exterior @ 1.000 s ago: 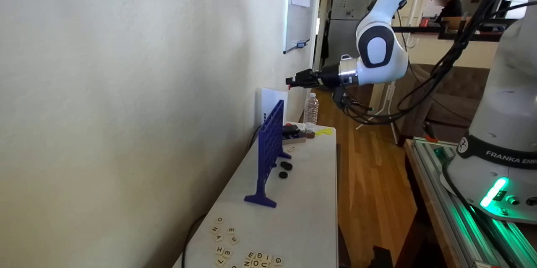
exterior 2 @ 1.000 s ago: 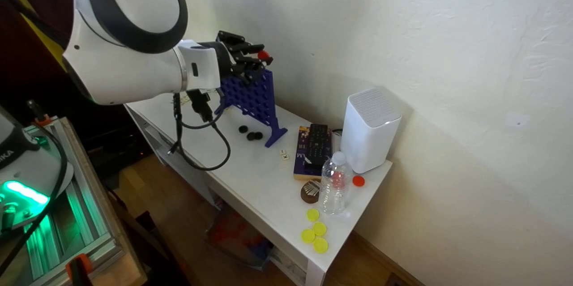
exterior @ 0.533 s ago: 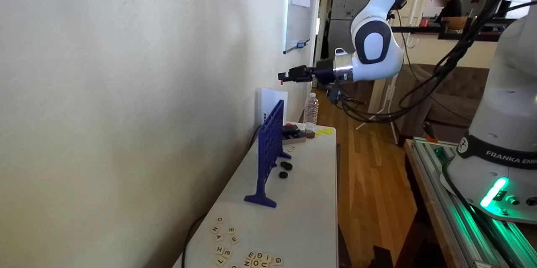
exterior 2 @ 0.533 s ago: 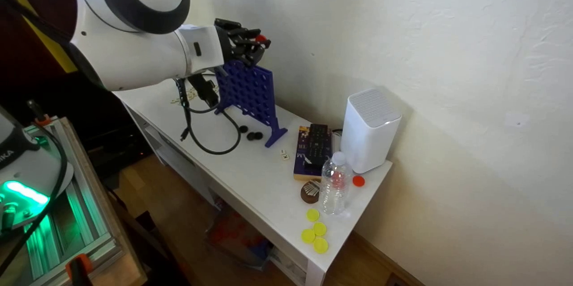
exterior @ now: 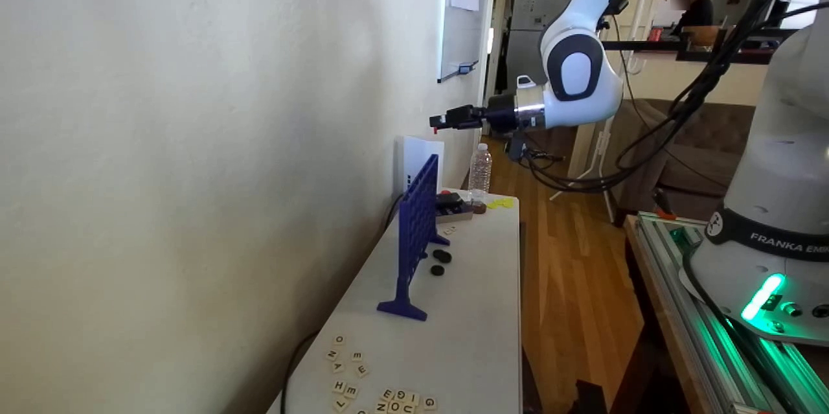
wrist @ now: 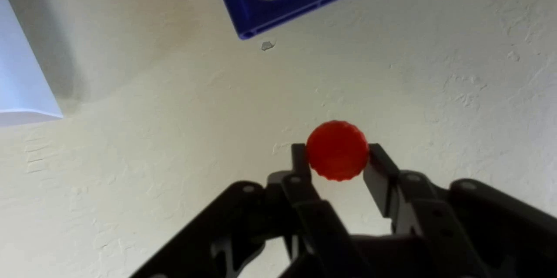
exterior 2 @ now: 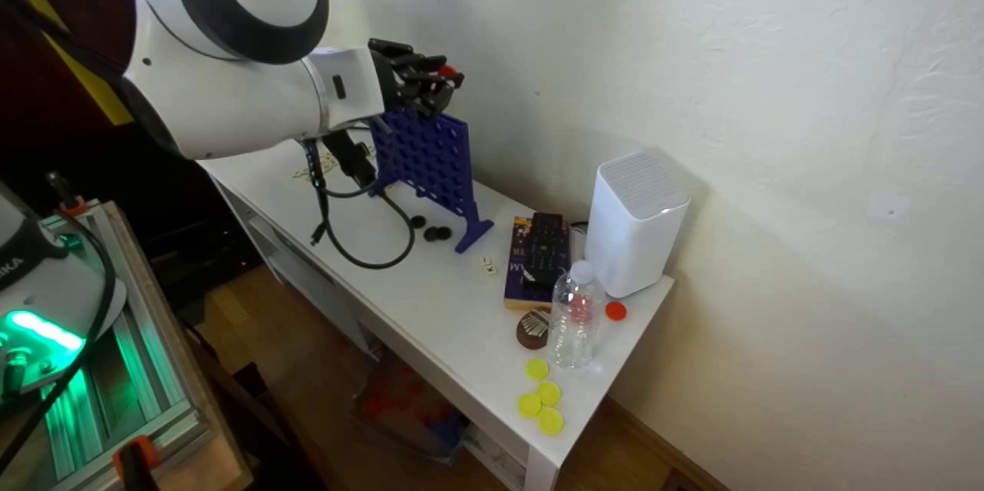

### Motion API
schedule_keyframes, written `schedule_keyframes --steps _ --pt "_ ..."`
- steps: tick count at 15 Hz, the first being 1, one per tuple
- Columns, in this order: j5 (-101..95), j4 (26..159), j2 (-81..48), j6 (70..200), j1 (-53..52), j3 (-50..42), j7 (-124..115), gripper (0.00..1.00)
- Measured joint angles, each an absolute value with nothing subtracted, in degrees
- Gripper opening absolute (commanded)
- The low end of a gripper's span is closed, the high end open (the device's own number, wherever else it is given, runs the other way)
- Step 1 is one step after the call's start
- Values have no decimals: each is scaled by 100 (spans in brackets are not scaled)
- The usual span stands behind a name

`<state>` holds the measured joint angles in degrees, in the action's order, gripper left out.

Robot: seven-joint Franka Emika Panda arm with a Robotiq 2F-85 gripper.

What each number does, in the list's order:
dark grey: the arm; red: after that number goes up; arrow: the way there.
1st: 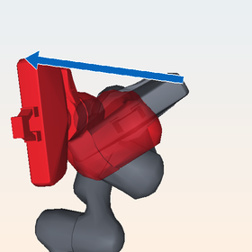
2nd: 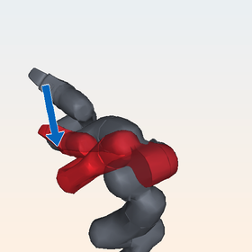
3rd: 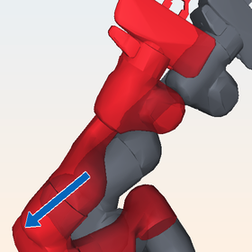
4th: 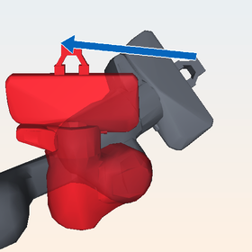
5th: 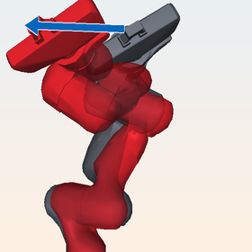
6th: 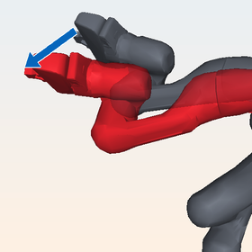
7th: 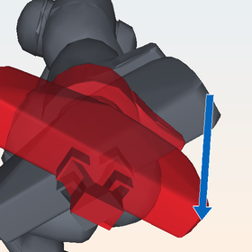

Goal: Move the orange object to the right

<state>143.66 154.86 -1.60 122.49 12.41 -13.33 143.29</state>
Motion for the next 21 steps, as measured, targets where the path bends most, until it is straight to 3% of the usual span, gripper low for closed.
schedule_keyframes --steps 21 --pt "14366 14920 -969 12534 1126 -1327 14479 14"
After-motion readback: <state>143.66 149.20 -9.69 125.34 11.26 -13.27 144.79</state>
